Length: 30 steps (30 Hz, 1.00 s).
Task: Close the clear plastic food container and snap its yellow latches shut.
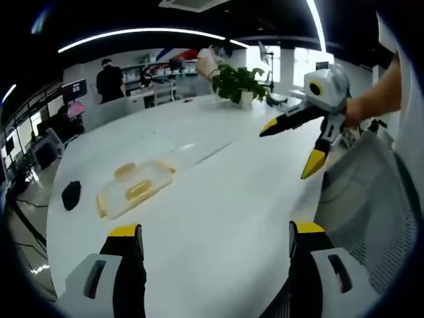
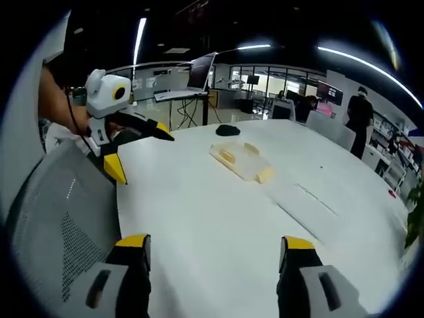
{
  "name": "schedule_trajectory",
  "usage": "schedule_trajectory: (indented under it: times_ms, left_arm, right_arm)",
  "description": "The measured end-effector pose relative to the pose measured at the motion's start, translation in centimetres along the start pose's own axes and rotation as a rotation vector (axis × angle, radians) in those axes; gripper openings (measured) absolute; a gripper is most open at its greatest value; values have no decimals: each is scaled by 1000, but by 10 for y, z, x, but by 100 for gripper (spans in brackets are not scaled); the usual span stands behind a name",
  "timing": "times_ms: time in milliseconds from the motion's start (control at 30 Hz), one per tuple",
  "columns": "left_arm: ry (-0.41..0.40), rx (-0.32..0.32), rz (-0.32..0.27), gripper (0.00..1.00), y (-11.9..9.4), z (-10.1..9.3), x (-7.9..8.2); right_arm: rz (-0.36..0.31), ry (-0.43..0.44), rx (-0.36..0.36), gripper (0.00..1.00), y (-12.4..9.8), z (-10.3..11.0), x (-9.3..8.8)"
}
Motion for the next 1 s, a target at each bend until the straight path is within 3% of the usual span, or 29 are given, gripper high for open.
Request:
schedule_trajectory:
  times_ms: [400,1000]
  left_arm:
    - [5,19,28,85,5,22,-2]
    - [94,11,55,85,14,46,2]
  right_arm:
    - [-17,-9,9,82,12,-17,13]
    - [-4,-54,55,80,37,-25,30]
Point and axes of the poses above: the point that each gripper's makers call its tool centre point, and the gripper's own axes: y roughly forward along the fingers, z roughly to its left, x roughly out of its top, the point moved 4 cm from there along -y, roughly backward along the fingers, and after that the axes turned 2 degrees about z, right-handed, at the moved point
